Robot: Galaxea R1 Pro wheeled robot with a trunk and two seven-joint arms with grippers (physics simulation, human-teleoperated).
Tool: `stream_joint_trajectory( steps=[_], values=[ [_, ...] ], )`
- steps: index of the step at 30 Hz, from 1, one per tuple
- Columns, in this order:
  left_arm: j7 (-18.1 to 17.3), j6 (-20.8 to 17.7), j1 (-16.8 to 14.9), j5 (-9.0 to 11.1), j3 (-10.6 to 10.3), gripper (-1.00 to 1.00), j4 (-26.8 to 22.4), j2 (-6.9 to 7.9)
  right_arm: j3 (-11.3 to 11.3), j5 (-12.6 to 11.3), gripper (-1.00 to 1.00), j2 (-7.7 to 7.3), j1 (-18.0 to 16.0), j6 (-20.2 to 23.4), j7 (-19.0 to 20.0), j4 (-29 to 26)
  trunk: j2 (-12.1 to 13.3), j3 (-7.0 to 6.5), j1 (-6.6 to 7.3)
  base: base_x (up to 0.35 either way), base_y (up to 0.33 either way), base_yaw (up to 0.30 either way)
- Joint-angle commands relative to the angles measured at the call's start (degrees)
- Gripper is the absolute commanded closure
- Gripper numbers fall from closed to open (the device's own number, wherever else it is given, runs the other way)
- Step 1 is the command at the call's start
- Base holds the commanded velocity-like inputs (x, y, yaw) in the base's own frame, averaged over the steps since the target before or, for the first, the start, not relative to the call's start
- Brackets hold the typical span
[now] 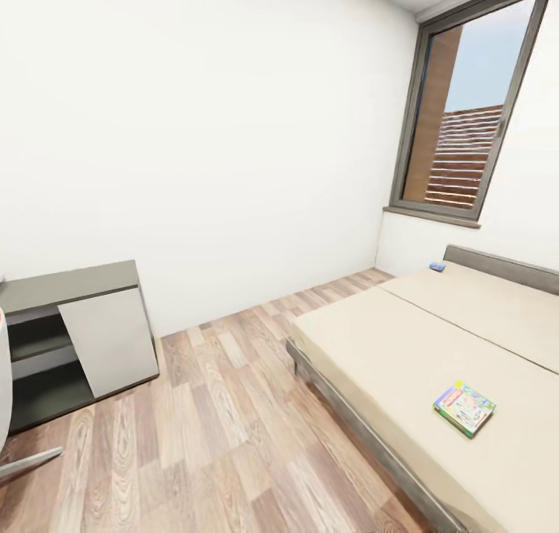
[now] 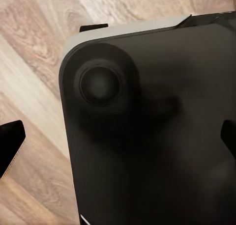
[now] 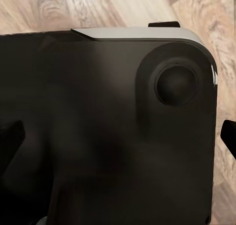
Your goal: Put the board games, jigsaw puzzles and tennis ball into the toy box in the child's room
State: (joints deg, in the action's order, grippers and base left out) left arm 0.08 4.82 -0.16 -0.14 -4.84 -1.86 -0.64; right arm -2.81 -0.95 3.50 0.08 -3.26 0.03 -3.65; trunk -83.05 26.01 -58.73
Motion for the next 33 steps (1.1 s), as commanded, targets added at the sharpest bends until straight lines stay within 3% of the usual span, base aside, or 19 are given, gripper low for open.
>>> stream_joint_trajectory(
  steps=[1, 33],
  values=[
    [0.0, 0.2, 0.0, 0.0, -0.4, -1.00, 0.0, 0.01, -0.3, -0.1, -1.00, 0.02, 0.0, -0.1, 0.0, 0.0, 0.0, 0.05, 0.00, 0.000, 0.000, -0.277],
    [0.0, 0.2, 0.0, 0.0, -0.4, -1.00, -0.2, 0.02, -0.3, -0.2, -1.00, 0.02, 0.0, -0.1, 0.0, 0.0, 0.0, 0.05, 0.00, 0.018, 0.014, -0.277]
  ],
)
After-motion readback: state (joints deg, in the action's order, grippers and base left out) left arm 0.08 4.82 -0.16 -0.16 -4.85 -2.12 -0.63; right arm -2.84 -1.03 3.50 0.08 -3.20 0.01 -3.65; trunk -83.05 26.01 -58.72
